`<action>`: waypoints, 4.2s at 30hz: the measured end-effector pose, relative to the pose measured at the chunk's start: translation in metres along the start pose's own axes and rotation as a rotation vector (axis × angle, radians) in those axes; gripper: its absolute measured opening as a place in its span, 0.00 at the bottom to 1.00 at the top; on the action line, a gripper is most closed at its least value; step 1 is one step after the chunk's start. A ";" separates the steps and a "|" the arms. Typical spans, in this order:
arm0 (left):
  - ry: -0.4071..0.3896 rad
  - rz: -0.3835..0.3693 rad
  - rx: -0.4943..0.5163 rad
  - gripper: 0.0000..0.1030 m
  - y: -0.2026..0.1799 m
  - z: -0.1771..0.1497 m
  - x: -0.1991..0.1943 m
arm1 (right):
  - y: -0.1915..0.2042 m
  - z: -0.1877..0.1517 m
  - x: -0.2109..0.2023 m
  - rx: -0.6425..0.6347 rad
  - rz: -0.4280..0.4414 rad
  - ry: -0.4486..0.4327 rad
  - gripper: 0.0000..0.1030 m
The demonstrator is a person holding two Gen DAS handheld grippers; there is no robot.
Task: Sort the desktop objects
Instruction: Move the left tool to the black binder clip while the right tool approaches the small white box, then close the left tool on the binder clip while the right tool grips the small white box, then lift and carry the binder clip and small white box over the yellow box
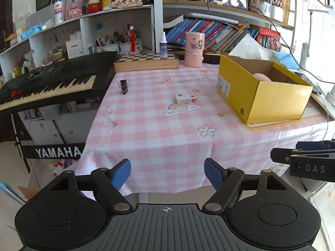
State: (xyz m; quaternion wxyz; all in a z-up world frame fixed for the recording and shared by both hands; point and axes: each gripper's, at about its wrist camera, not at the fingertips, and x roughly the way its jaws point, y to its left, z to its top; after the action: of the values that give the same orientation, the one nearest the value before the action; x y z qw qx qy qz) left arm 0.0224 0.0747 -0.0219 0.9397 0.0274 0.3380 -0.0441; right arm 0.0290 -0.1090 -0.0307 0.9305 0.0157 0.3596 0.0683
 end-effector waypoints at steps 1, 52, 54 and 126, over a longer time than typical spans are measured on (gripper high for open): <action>-0.002 0.001 0.000 0.80 0.002 -0.001 -0.001 | 0.003 0.000 0.000 -0.005 0.004 0.001 0.55; 0.011 0.090 -0.080 0.81 0.089 0.095 0.123 | 0.075 0.101 0.155 -0.115 0.069 0.019 0.60; 0.013 0.091 -0.082 0.81 0.089 0.106 0.136 | 0.074 0.109 0.170 -0.113 0.059 0.014 0.60; -0.127 -0.055 -0.146 0.38 0.075 0.126 0.113 | 0.042 0.138 0.142 -0.138 0.141 -0.029 0.50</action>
State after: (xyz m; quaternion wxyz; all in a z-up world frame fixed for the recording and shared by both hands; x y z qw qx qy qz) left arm 0.1969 0.1314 0.0047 0.9571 -0.0532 0.2808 -0.0468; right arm 0.2205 -0.0446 -0.0200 0.9274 -0.0219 0.3384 0.1579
